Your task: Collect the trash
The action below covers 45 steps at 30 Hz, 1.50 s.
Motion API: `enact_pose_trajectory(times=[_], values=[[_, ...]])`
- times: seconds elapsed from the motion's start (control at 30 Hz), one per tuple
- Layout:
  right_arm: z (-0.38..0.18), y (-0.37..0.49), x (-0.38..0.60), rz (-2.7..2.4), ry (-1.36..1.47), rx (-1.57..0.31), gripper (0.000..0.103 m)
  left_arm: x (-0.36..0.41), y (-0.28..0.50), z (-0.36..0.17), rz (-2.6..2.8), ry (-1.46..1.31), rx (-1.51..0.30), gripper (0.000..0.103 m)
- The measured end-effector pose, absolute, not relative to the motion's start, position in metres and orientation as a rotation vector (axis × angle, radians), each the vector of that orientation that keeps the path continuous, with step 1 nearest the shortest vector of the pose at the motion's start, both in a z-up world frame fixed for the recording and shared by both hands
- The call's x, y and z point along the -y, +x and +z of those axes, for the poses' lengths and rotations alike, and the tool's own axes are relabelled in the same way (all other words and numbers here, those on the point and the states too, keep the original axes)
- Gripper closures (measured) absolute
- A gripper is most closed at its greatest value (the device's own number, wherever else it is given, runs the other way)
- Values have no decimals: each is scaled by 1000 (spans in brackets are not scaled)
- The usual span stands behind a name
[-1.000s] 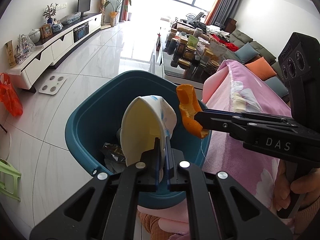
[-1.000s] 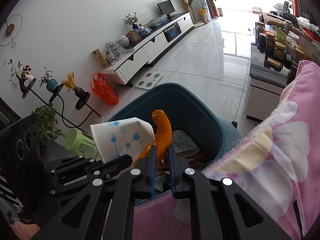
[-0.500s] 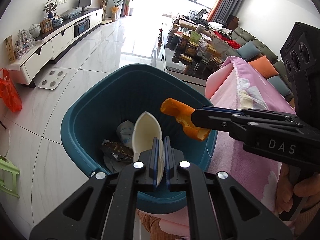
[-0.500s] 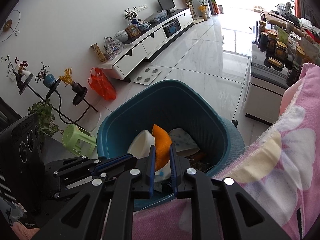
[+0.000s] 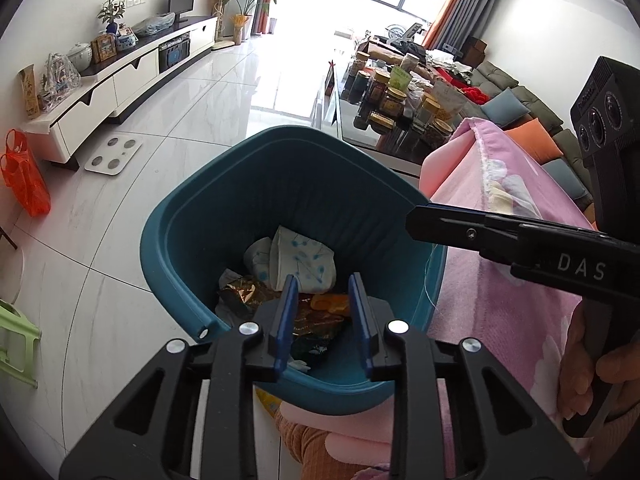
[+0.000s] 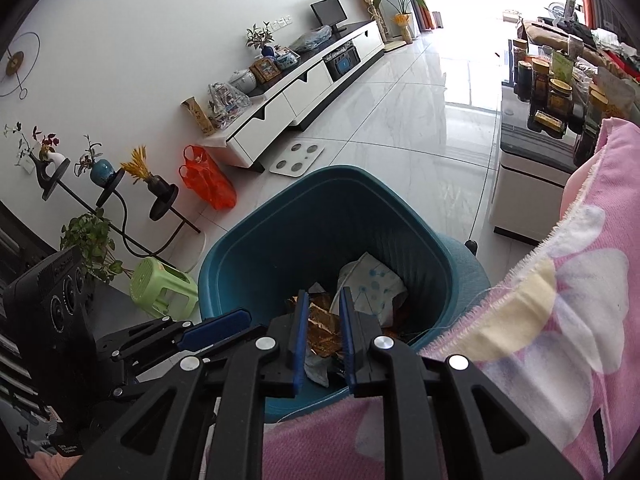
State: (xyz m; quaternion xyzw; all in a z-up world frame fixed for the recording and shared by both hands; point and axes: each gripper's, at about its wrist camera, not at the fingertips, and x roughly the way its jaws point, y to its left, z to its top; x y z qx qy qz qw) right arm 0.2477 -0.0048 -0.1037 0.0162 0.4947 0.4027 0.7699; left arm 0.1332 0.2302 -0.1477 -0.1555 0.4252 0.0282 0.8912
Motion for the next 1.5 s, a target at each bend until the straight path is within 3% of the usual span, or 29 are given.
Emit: enact_pose_trajectory(times=[0.1, 0.17, 0.47, 0.7, 1.03, 1.5], values=[[-98, 242, 18, 863, 63, -1027, 65, -228, 122, -138, 77, -302, -859, 60], [-93, 238, 29, 857, 77, -1001, 65, -223, 111, -128, 95, -276, -830, 41], [-64, 191, 106, 757, 83, -801, 27, -182, 62, -84, 95, -145, -650, 5], [-52, 140, 170, 597, 69, -641, 7, -136, 37, -67, 47, -165, -554, 5], [-50, 80, 243, 326, 44, -453, 7, -62, 16, -60, -21, -109, -444, 5], [-52, 37, 295, 137, 104, -347, 7, -17, 5, -56, -29, -37, -352, 5]])
